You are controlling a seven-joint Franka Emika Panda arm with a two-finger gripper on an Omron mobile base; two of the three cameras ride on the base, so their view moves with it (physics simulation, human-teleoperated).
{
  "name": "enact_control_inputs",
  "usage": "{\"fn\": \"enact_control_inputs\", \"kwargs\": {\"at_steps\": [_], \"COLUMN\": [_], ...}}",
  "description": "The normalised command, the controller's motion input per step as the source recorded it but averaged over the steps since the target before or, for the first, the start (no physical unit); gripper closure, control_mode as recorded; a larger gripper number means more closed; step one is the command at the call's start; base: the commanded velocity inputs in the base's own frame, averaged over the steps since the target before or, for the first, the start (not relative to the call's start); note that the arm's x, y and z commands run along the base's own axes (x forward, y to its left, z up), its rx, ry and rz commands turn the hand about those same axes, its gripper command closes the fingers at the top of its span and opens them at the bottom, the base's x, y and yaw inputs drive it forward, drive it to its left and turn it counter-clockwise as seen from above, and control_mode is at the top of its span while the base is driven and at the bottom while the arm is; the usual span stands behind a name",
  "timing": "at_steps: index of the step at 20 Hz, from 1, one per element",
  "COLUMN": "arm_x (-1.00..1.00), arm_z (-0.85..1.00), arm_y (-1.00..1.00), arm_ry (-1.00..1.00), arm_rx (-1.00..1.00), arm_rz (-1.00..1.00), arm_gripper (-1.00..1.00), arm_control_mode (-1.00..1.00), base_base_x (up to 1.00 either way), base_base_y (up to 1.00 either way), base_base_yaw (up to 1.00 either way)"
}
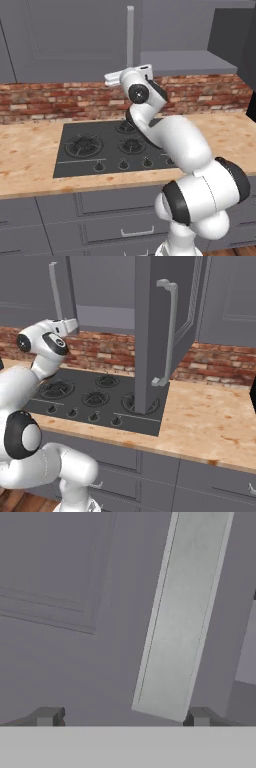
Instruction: Open the cabinet. Pick the spray and place it next to the sink. Then close the cabinet.
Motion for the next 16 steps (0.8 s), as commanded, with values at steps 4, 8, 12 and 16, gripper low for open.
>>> {"fn": "enact_control_inputs", "kwargs": {"at_steps": [4,8,12,16], "arm_x": [0.38,0.1,0.0,0.22], "arm_z": [0.12,0.21,0.24,0.33], "arm_y": [-0.2,-0.12,-0.07,-0.08], "arm_ry": [0.02,0.08,0.15,0.2], "arm_rx": [0.0,0.0,0.0,0.0], "arm_rz": [0.14,0.1,0.08,0.07], "arm_gripper": [-1.0,-1.0,-1.0,-1.0], "arm_control_mode": [-1.0,-1.0,-1.0,-1.0], "base_base_x": [0.0,0.0,0.0,0.0], "base_base_y": [0.0,0.0,0.0,0.0], "base_base_yaw": [0.0,0.0,0.0,0.0]}}
